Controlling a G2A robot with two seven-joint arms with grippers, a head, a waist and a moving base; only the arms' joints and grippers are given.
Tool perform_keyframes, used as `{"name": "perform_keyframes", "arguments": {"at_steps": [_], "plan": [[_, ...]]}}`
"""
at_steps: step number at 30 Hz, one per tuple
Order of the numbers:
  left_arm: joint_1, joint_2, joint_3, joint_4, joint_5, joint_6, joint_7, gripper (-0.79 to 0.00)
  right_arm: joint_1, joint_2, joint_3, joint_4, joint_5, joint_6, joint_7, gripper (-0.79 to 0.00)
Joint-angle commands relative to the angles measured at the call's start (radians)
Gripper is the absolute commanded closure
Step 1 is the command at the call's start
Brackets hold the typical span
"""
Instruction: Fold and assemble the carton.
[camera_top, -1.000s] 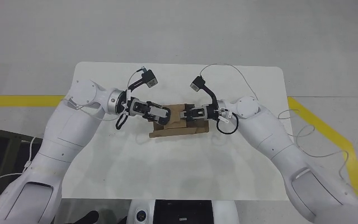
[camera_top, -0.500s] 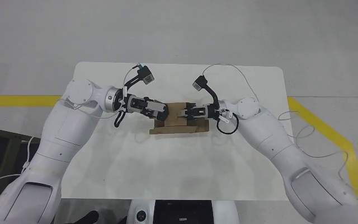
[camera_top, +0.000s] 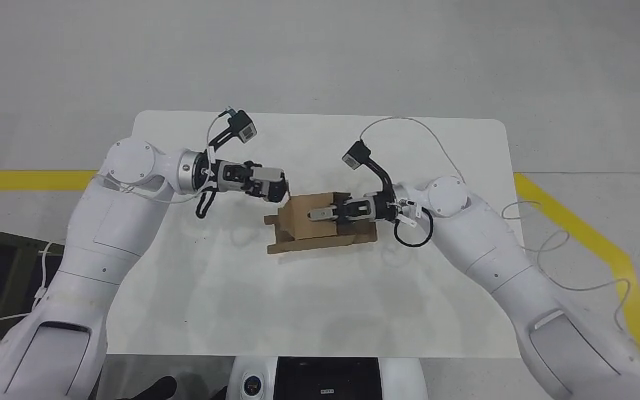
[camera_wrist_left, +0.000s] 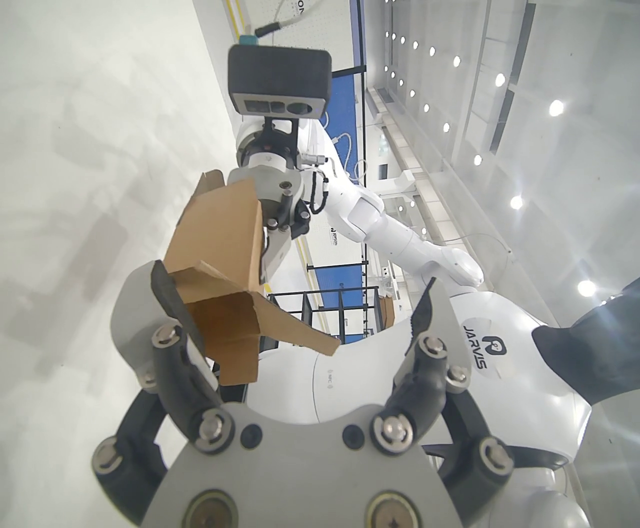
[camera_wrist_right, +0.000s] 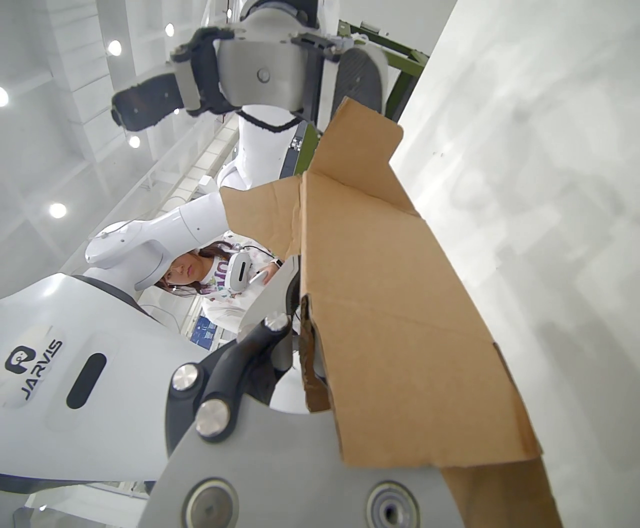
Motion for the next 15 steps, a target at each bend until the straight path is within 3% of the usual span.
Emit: {"name": "perform_keyframes", "arguments": {"at_steps": [1, 15], "plan": [[-0.001, -0.001, -0.001, 0.004, -0.004, 0.001, 0.000, -0.785, -0.004, 0.002, -0.001, -0.014, 0.006, 0.006, 0.006, 0.000], [0.009, -0.005, -0.001, -0.037, -0.045, 0.004, -0.043, -0.785, -0.008, -0.005, -0.019, -0.032, 0.054, 0.041, 0.041, 0.000]]}}
